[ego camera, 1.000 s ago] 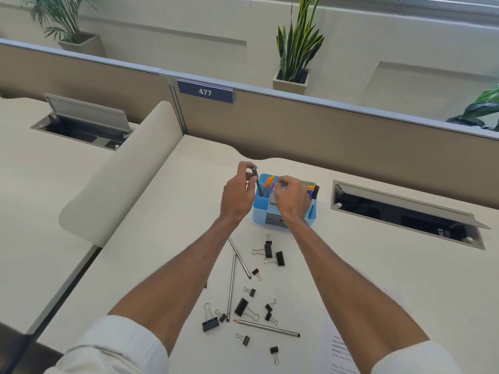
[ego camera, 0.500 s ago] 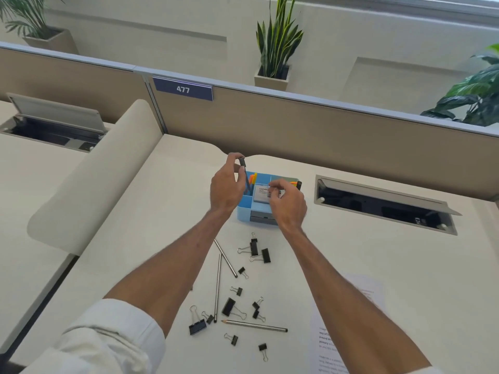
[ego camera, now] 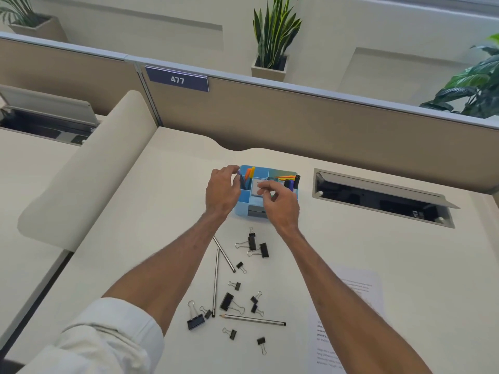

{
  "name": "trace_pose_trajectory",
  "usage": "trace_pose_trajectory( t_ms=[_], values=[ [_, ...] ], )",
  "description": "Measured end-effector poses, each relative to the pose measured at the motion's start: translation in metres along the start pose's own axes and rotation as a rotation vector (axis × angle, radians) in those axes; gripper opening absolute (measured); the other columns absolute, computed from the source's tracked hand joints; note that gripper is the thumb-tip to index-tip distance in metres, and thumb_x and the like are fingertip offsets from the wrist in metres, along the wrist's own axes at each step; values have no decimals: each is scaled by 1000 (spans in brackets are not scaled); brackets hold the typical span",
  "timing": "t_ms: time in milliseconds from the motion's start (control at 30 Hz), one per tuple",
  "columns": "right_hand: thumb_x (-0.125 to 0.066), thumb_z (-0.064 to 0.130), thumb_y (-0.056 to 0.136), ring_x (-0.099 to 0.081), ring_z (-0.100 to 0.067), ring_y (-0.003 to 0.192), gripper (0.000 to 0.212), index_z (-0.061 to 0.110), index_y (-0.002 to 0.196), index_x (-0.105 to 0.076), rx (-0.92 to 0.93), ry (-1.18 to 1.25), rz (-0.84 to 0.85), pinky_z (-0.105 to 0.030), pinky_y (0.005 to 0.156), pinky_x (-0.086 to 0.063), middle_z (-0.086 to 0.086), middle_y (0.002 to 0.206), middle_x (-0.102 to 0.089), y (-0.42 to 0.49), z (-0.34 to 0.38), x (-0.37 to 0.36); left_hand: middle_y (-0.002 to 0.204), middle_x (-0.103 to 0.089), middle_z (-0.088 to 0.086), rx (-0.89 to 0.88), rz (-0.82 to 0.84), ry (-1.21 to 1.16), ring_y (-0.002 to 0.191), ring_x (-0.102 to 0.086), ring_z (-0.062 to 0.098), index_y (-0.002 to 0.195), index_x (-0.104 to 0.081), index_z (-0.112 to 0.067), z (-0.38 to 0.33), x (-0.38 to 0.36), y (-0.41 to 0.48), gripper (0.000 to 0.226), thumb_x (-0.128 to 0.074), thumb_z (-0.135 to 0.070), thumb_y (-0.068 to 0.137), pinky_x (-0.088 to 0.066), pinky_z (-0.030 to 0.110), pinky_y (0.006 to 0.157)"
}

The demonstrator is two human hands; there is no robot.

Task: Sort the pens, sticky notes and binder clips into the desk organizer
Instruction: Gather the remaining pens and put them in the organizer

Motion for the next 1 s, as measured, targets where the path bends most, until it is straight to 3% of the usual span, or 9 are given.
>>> trace_pose_trajectory(
  t_ms=[67,167,333,500,633,867,1000],
  values=[
    [-70,15,100,-73,-10,100,15,23,108,-80,35,21,45,-39,76,-66,10,108,-80,-7,1,-5,149,-64,4,-18,-9,0,136,-56,22,149,-62,-16,1,5,-4,38,-55,-25,113,-59,39,108],
    [-68,19,98,-71,-9,79,14,25,101,-80,46,-13,111,-39,68,-64,15,97,-78,-21,0,-13,144,-65,3,5,-70,-22,130,-59,21,144,-64,-16,7,14,-13,34,-54,-21,113,-59,41,105],
    [-66,31,97,-68,-3,81,14,26,95,-79,-32,-91,369,-34,75,-60,15,82,-78,-51,1,-43,128,-67,0,159,-87,-27,117,-64,22,132,-66,-18,37,22,-60,27,-51,-13,110,-60,45,94],
    [-62,25,100,-69,-11,102,17,27,108,-77,-84,-216,497,-35,87,-58,10,104,-79,-72,2,-68,123,-67,-1,333,-22,10,117,-65,23,127,-64,-20,72,23,-118,25,-54,-14,106,-59,48,95],
    [-57,23,104,-65,-17,113,24,28,125,-66,55,-372,647,-36,92,-54,8,124,-70,-85,7,-84,109,-68,-4,407,108,56,107,-66,22,117,-61,-22,94,21,-155,18,-60,-24,99,-59,45,90],
    [-58,35,106,-67,-26,111,25,19,124,-63,27,-526,635,-38,91,-54,-1,125,-68,-94,14,-108,102,-71,-4,282,360,228,99,-69,23,103,-60,-22,97,14,-175,29,-62,-50,96,-57,38,83],
    [-58,33,104,-67,-28,109,23,17,120,-61,7,-567,621,-41,92,-53,-3,123,-66,-96,12,-115,109,-72,-2,212,448,316,104,-70,25,106,-60,-20,95,11,-170,32,-60,-51,97,-58,41,89]
  ],
)
Point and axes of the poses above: each hand's wrist, its own y-axis towards the middle knuckle, its own x-axis out of the back of the hand, z = x × y, the point moved 3 cm from there along y, towards the middle knuckle
